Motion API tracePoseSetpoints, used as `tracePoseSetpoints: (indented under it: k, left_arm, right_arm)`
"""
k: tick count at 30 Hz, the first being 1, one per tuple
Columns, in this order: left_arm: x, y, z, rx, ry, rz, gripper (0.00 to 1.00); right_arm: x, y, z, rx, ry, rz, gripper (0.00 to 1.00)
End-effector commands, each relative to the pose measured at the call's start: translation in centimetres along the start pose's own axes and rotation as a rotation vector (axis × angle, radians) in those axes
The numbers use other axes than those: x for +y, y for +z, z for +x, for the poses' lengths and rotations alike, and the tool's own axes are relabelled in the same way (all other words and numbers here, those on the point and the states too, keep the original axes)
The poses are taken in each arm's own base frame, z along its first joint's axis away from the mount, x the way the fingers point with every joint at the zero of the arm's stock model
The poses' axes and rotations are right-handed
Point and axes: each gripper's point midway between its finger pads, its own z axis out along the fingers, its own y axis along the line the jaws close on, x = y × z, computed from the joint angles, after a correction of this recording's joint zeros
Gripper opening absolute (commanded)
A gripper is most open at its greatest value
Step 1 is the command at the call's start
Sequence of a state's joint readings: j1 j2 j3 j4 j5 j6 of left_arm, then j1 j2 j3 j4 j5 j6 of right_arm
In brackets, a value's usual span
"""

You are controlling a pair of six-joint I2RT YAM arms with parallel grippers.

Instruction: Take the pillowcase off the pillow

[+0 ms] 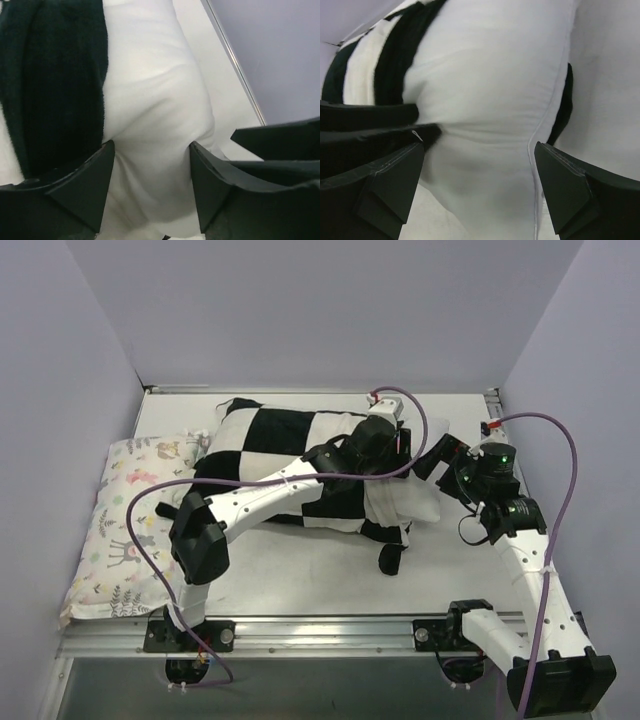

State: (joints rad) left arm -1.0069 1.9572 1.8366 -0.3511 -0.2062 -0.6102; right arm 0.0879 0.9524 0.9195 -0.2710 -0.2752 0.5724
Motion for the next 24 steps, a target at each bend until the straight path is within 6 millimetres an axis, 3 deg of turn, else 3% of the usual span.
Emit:
tracePoseSetpoints:
  k: [1, 3, 11, 15, 18, 19, 20, 24]
  left_arm:
    - [-4.1, -5.1, -8.3, -0.220, -0.051, 0.142, 0.71]
    - [-3.4, -6.0, -8.9, -0.231, -0.057, 0.130, 0.78]
    - [-0.6, -9.2, -9.0, -0.250, -0.036, 0.030, 0.82]
    - [3.7, -10.4, -7.7, -0.215, -0.010, -0.161, 0.84]
    - [8.0, -9.6, -6.0, -0.160, -0.020, -0.287, 0.85]
    - [8.8, -8.8, -4.3, -0.111, -0.021, -0.283, 0.85]
    - [9.2, -8.3, -4.4, -0.117, -0.032, -0.275, 0.85]
    - [9.5, -5.3, -1.6, -0.048, 0.011, -0.229, 0.86]
  right_arm:
    - [-2.1, -0.2, 3.0, 0.060, -0.055, 0.053, 1.00]
    - [-2.5, -0.1, 3.2, 0.059, -0.066, 0.063, 1.00]
    - [-1.7, 0.5, 3.2, 0.077, -0.104, 0.023, 1.00]
    - [-1.0, 1.4, 3.9, 0.126, -0.122, 0.003, 1.00]
    - [-0.5, 1.3, 3.5, 0.098, -0.122, -0.006, 1.00]
    - [-0.1, 1.3, 3.3, 0.094, -0.121, -0.020, 1.00]
    - [0.4, 1.1, 3.0, 0.089, -0.118, -0.039, 1.00]
    - [1.7, 1.6, 3.1, 0.103, -0.114, -0.078, 1.00]
